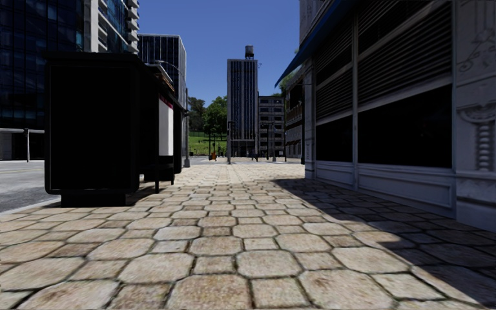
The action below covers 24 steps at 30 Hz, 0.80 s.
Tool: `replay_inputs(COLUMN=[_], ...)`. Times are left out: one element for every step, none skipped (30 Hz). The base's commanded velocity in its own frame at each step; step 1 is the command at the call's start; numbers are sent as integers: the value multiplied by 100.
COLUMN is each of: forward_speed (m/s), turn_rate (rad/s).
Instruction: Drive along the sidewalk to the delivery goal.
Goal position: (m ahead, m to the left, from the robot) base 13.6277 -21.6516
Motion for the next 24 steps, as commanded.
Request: replay_inputs(forward_speed=[200,200,200,200,200,200,200,200,200,200,200,200,200,200,200,200,200,200,200,200,200,200,200,200], turn_rate=[0,0,0,0,0,0,0,0,0,0,0,0,0,0,0,0,0,0,0,0,0,0,0,0])
